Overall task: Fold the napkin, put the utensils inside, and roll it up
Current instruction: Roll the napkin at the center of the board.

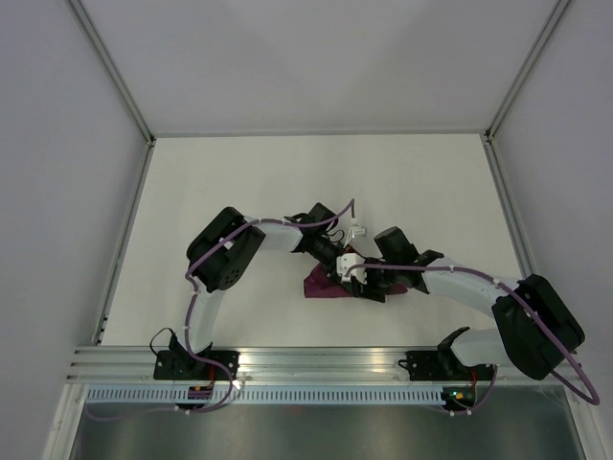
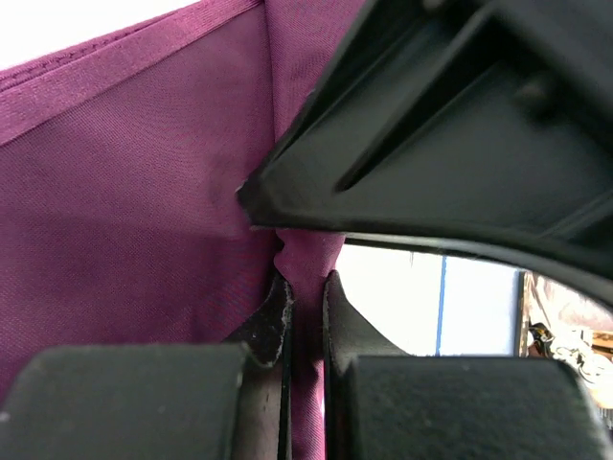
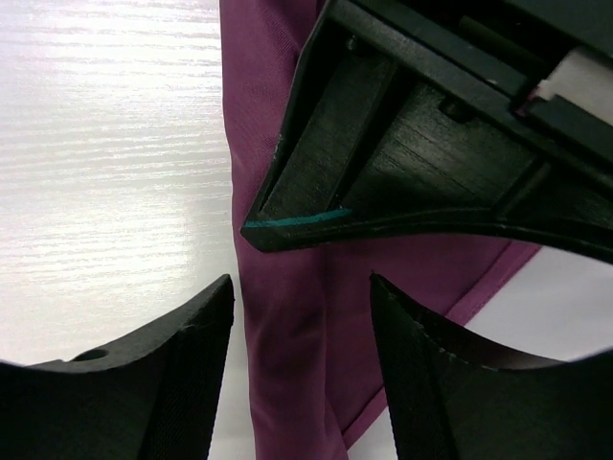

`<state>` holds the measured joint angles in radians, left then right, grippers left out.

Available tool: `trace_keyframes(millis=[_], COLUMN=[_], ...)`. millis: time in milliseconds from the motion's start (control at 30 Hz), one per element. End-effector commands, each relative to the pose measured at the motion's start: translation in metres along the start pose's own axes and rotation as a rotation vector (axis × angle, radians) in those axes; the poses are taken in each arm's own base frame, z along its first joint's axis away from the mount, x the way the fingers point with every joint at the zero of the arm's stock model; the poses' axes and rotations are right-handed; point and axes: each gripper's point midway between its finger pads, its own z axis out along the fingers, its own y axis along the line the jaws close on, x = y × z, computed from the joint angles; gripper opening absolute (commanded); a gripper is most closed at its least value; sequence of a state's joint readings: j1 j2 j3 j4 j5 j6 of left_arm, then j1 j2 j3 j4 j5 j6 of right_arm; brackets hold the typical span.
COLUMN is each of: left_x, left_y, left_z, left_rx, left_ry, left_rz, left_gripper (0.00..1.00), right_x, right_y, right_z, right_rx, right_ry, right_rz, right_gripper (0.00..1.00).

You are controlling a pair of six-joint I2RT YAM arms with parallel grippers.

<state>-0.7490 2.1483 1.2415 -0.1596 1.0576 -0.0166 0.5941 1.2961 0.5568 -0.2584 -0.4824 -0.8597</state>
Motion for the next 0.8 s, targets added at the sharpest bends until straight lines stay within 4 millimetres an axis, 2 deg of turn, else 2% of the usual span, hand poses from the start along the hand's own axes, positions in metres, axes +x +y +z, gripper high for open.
trace_keyframes(millis=[0,267,400,433,500,667,767], left_x=[0.052,0.048,0.044,0.04,0.033,0.005,-0.012], left_y=[0.05,0.051,0.05,0.051,0.047,0.042,0.035], left_z=[0.007,0.006,0.004,0.003,0.0,-0.012,-0.022], left_rx=[-0.187,-0.202,-0.22,-0.231,-0.243,-0.308,-0.329], left_ry=[0.108,0.097,0.083,0.069,0.047,-0.056,-0.121], left_rz=[-0.125,-0.144,-0.129,-0.118,-0.104,-0.031,-0.004], left_gripper=[0.05,0.15,0.22,0.25,0.32,0.44,0.45], right_x=[-0.007,0.0,0.007,0.007,0.008,0.015,0.018], right_y=[0.001,0.008,0.011,0.01,0.012,0.021,0.023], right_z=[0.008,0.018,0.021,0.021,0.02,0.021,0.022], right_rx=[-0.053,-0.096,-0.108,-0.109,-0.122,-0.183,-0.209], right_ry=[-0.002,0.009,0.032,0.037,0.047,0.082,0.098], right_rz=[0.012,0.045,0.056,0.058,0.065,0.093,0.109], right_gripper=[0.64,0.51,0.35,0.25,0.15,0.06,0.04])
